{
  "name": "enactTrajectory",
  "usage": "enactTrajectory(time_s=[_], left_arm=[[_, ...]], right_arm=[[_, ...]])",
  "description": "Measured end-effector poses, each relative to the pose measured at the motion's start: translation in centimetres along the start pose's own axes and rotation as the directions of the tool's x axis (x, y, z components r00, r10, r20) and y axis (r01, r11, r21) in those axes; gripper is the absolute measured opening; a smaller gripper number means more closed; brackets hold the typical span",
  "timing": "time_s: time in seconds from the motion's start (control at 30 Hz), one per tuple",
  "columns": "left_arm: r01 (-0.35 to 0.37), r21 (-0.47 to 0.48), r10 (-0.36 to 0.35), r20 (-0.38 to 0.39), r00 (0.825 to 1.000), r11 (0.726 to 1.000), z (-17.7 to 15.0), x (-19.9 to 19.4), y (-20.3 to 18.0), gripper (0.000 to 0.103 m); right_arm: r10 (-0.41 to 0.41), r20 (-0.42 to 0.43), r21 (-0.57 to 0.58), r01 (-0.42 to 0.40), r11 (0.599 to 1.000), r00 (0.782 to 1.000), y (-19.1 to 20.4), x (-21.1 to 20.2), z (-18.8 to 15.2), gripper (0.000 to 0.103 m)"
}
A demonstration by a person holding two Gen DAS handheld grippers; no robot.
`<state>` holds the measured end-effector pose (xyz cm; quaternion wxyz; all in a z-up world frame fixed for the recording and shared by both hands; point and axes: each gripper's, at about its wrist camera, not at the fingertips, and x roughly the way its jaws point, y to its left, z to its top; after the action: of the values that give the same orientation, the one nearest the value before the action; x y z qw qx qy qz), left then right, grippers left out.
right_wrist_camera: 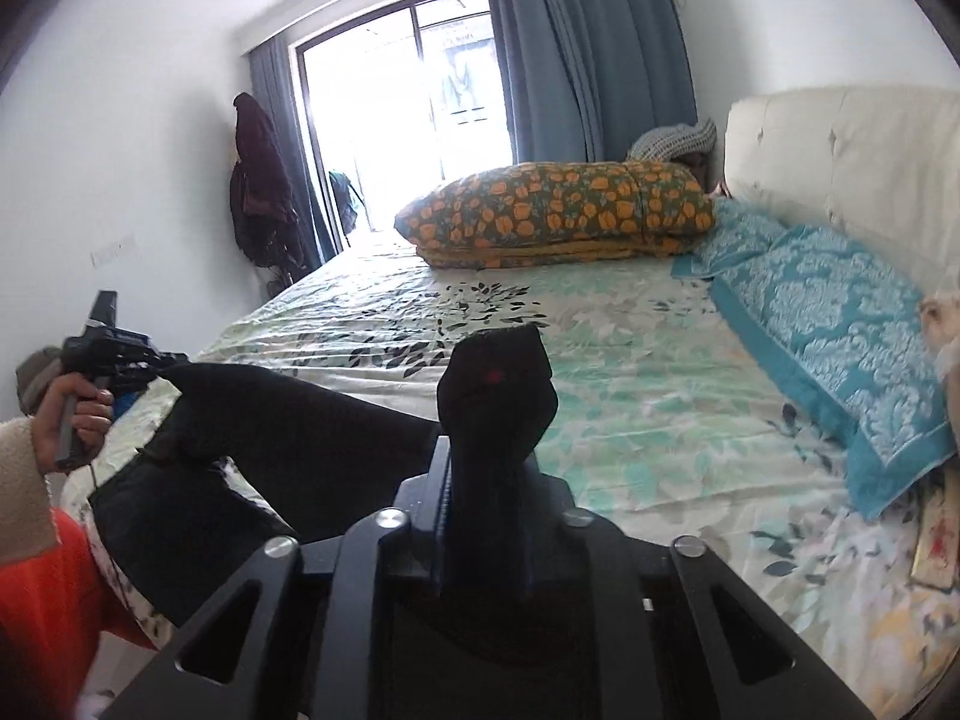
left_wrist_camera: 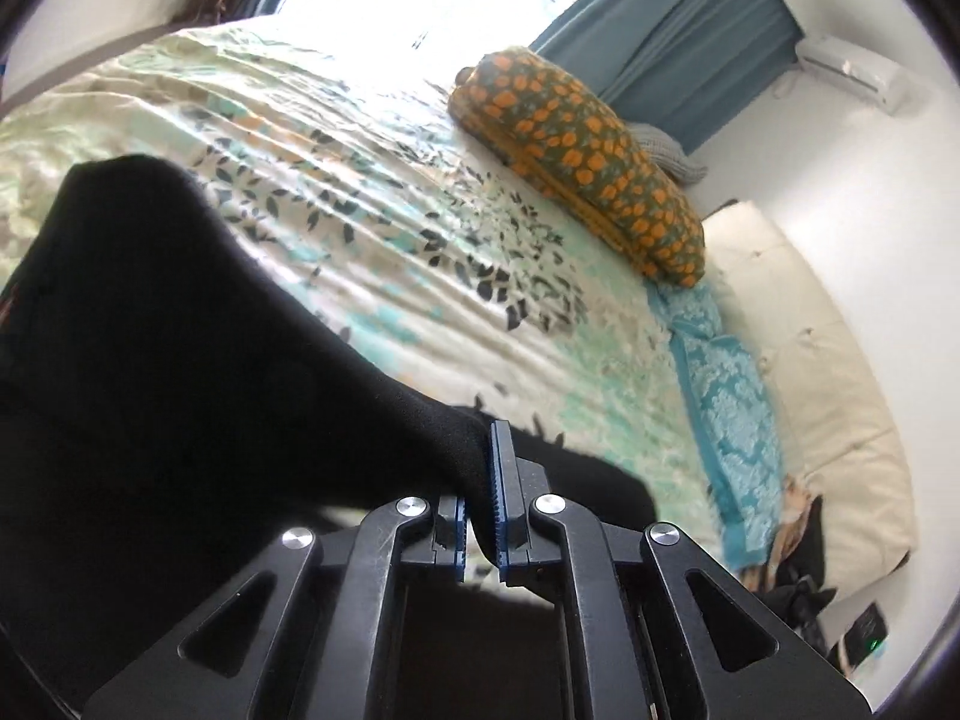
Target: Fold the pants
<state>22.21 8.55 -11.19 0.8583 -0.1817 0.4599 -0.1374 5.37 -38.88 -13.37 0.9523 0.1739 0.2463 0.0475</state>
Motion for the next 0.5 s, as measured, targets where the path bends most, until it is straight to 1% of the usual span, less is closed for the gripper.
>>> enactTrajectory(time_s=[0.03, 0.07, 0.1, 0.13, 0.17, 0.2, 0.23, 0.27, 0.33, 0.4, 0.43, 0.47, 0.5], left_arm=[[-0.038, 0.032, 0.039, -0.032, 0.999, 0.999, -2.4, -0.1, 0.9, 0.005], [-0.071, 0.059, 0.075, -0.073, 0.995, 0.996, -4.9, 0.0, 2.0, 0.005], [-0.104, 0.078, 0.112, -0.112, 0.987, 0.991, -6.8, 0.6, 3.0, 0.005], [-0.133, 0.090, 0.145, -0.144, 0.979, 0.987, -8.6, 1.0, 3.9, 0.005], [-0.143, 0.085, 0.155, -0.171, 0.973, 0.986, -10.0, 1.3, 4.9, 0.005], [-0.146, 0.069, 0.156, -0.183, 0.971, 0.987, -10.9, 1.3, 5.6, 0.005], [-0.146, 0.042, 0.152, -0.187, 0.970, 0.988, -11.5, 1.2, 6.3, 0.005], [-0.138, 0.018, 0.139, -0.189, 0.972, 0.990, -11.8, 0.9, 6.6, 0.005], [-0.133, 0.014, 0.133, -0.188, 0.973, 0.991, -11.7, 0.8, 6.5, 0.005], [-0.128, 0.030, 0.131, -0.178, 0.975, 0.991, -11.5, 0.6, 6.1, 0.005], [-0.123, 0.031, 0.127, -0.174, 0.977, 0.992, -11.4, 0.5, 5.8, 0.005], [-0.117, 0.026, 0.120, -0.172, 0.978, 0.993, -11.3, 0.5, 5.6, 0.005], [-0.113, 0.024, 0.116, -0.170, 0.979, 0.993, -11.2, 0.5, 5.5, 0.005]], right_arm=[[-0.012, -0.041, -0.002, 0.012, 1.000, 0.999, -0.6, 0.3, -1.1, 0.061], [-0.007, -0.123, 0.024, 0.010, 1.000, 0.992, -1.5, 1.0, -2.8, 0.068], [0.006, -0.227, 0.067, 0.009, 0.998, 0.974, -2.8, 1.9, -4.7, 0.068], [-0.004, -0.331, 0.113, 0.043, 0.993, 0.943, -4.1, 2.7, -6.9, 0.068], [-0.013, -0.412, 0.155, 0.084, 0.984, 0.911, -5.4, 3.0, -8.9, 0.068], [-0.012, -0.468, 0.197, 0.117, 0.973, 0.884, -6.5, 2.7, -10.6, 0.068], [-0.012, -0.493, 0.235, 0.146, 0.961, 0.870, -7.5, 1.9, -11.7, 0.068], [-0.006, -0.494, 0.276, 0.163, 0.947, 0.869, -8.3, 0.7, -12.5, 0.068], [0.020, -0.462, 0.365, 0.170, 0.915, 0.887, -9.5, -1.4, -12.8, 0.068], [0.072, -0.423, 0.463, 0.148, 0.874, 0.903, -10.0, -2.6, -12.6, 0.068], [0.107, -0.411, 0.516, 0.134, 0.846, 0.905, -10.3, -2.5, -12.6, 0.068], [0.154, -0.407, 0.575, 0.121, 0.809, 0.900, -10.4, -2.1, -12.7, 0.068], [0.208, -0.411, 0.635, 0.115, 0.764, 0.888, -10.2, -1.1, -12.7, 0.068]])
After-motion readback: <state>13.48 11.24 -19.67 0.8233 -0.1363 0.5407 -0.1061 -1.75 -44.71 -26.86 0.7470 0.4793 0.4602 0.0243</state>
